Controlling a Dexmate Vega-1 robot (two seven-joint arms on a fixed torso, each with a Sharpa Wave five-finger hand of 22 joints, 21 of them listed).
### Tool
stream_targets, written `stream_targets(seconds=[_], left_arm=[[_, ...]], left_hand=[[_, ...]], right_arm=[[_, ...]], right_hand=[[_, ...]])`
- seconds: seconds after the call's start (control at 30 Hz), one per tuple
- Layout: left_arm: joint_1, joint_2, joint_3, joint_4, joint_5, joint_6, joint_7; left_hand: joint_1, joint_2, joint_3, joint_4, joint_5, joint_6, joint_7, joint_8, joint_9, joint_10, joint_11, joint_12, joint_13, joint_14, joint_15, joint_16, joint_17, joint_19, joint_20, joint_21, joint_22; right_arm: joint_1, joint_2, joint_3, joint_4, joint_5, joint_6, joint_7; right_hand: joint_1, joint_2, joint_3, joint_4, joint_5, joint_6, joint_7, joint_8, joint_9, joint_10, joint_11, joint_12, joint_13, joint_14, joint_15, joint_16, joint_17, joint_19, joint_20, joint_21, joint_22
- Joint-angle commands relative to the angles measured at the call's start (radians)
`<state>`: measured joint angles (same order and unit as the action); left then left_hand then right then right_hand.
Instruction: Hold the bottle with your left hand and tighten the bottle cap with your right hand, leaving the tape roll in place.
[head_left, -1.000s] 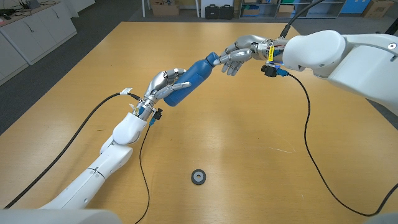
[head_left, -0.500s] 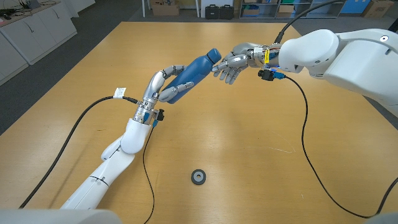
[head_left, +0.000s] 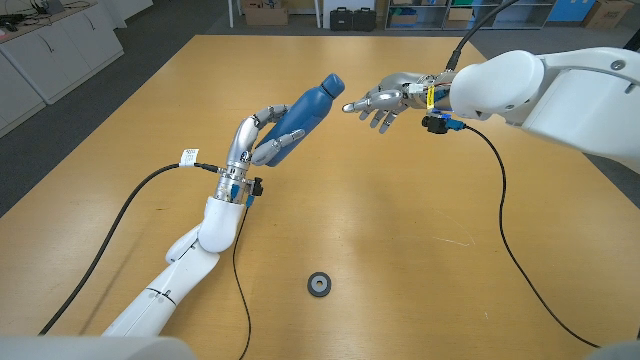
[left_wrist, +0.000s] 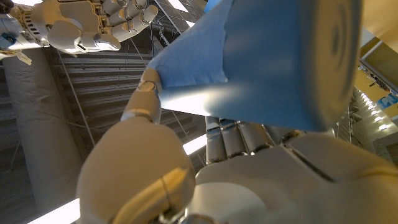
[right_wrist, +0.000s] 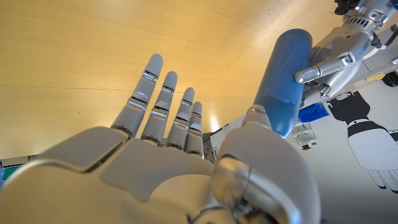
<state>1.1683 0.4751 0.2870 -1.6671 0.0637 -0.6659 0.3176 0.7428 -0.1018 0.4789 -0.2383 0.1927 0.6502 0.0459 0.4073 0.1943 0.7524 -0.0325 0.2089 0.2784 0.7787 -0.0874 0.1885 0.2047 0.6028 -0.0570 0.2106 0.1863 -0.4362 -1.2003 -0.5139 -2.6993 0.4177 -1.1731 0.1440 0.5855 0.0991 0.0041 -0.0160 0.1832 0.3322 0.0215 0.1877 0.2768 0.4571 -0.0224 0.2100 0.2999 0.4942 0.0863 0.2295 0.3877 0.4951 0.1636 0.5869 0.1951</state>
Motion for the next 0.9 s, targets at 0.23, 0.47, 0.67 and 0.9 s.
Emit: stream_targets(seconds=[0.23, 0.47, 0.67, 0.9], left_arm=[[-0.043, 0.024, 0.082, 0.017, -0.414, 0.027, -0.307], [-0.021, 0.008, 0.078, -0.015, -0.417, 0.04, -0.303], [0.0, 0.028, 0.05, -0.01, -0.485, 0.016, -0.35], [0.024, 0.045, 0.016, 0.008, -0.546, -0.036, -0.403]], left_hand=[[0.089, 0.123, 0.059, 0.084, 0.002, 0.124, -0.152, -0.023, 0.007, 0.072, -0.103, -0.013, -0.001, -0.046, -0.138, -0.009, -0.005, -0.019, -0.142, -0.009, -0.002], [0.071, 0.118, 0.055, 0.083, 0.006, 0.094, -0.155, -0.04, 0.007, 0.039, -0.102, -0.02, -0.005, -0.079, -0.137, -0.012, -0.009, -0.036, -0.143, -0.014, -0.003], [0.064, 0.11, 0.053, 0.079, 0.007, 0.083, -0.158, -0.046, 0.007, 0.02, -0.102, -0.022, -0.009, -0.108, -0.136, -0.015, -0.012, -0.056, -0.138, -0.019, -0.004], [0.06, 0.108, 0.053, 0.079, 0.008, 0.08, -0.158, -0.049, 0.007, 0.015, -0.107, -0.021, -0.011, -0.118, -0.136, -0.014, -0.013, -0.067, -0.139, -0.022, -0.004]], right_arm=[[-0.854, 0.028, 0.652, 0.251, 0.005, 0.806, -0.142], [-0.872, 0.166, 0.542, 0.447, -0.036, 1.152, -0.14], [-0.834, 0.243, 0.435, 0.509, -0.095, 1.241, -0.202], [-0.768, 0.37, 0.291, 0.629, -0.07, 1.352, -0.196]], right_hand=[[-0.017, -0.009, -0.009, -0.021, 0.017, -0.054, 0.026, 0.016, -0.008, -0.161, 0.022, -0.008, -0.005, -0.254, -0.001, -0.046, -0.008, -0.277, -0.001, -0.128, 0.005], [-0.024, -0.005, -0.007, -0.025, 0.015, -0.037, 0.058, 0.021, -0.019, -0.143, 0.07, 0.005, -0.018, -0.241, -0.019, -0.028, -0.02, -0.278, -0.117, -0.134, 0.006], [-0.033, -0.005, -0.009, -0.023, 0.012, -0.057, 0.07, 0.013, -0.023, -0.153, 0.093, 0.002, -0.025, -0.247, -0.027, -0.027, -0.024, -0.279, -0.149, -0.138, 0.005], [-0.076, -0.008, -0.023, -0.004, 0.006, -0.075, 0.08, 0.007, -0.029, -0.151, 0.104, 0.004, -0.034, -0.245, -0.029, -0.021, -0.027, -0.235, -0.169, -0.126, 0.003]])
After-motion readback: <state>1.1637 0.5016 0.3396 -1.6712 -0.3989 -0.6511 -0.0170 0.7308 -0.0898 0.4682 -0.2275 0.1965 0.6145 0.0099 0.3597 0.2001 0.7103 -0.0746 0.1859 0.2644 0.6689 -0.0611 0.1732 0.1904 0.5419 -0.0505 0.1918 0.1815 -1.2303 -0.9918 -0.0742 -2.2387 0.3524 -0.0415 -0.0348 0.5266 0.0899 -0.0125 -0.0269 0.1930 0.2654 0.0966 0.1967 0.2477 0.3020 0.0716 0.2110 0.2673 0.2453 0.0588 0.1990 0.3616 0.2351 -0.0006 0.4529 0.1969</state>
